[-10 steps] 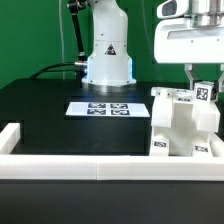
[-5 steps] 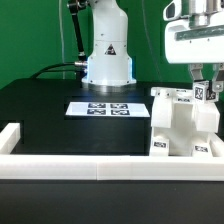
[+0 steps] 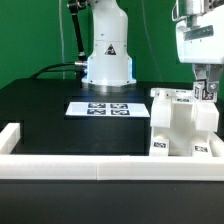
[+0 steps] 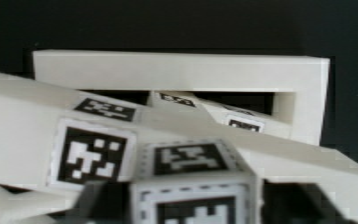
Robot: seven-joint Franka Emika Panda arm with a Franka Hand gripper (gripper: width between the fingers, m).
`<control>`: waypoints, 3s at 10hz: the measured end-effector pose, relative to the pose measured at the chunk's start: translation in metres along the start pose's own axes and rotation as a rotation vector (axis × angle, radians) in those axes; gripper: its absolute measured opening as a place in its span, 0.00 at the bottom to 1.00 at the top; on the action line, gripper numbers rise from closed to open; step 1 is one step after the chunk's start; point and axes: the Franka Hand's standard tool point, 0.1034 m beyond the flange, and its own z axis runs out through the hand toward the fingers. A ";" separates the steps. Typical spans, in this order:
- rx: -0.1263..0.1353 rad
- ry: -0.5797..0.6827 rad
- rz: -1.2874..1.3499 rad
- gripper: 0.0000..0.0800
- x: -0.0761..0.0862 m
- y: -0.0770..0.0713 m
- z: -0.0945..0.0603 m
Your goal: Assemble chair
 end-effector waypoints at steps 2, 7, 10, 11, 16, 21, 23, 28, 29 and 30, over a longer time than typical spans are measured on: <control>-0.007 0.001 -0.051 0.63 0.000 0.001 0.000; -0.007 -0.004 -0.358 0.81 -0.004 -0.001 0.000; -0.011 0.003 -0.633 0.81 -0.004 -0.001 0.000; -0.018 0.018 -0.753 0.81 -0.005 0.000 0.000; -0.020 0.035 -1.218 0.81 -0.004 -0.003 -0.001; -0.039 0.050 -1.492 0.80 -0.001 -0.004 -0.002; -0.039 0.050 -1.491 0.56 -0.001 -0.004 -0.002; -0.031 0.050 -1.315 0.36 0.000 -0.004 -0.002; -0.029 0.050 -1.240 0.36 0.000 -0.004 -0.002; -0.024 0.051 -1.138 0.36 0.000 -0.004 -0.001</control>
Offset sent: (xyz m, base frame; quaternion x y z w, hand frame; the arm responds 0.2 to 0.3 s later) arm 0.0021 0.0047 -0.0017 -0.0086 0.0229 -0.1080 0.9939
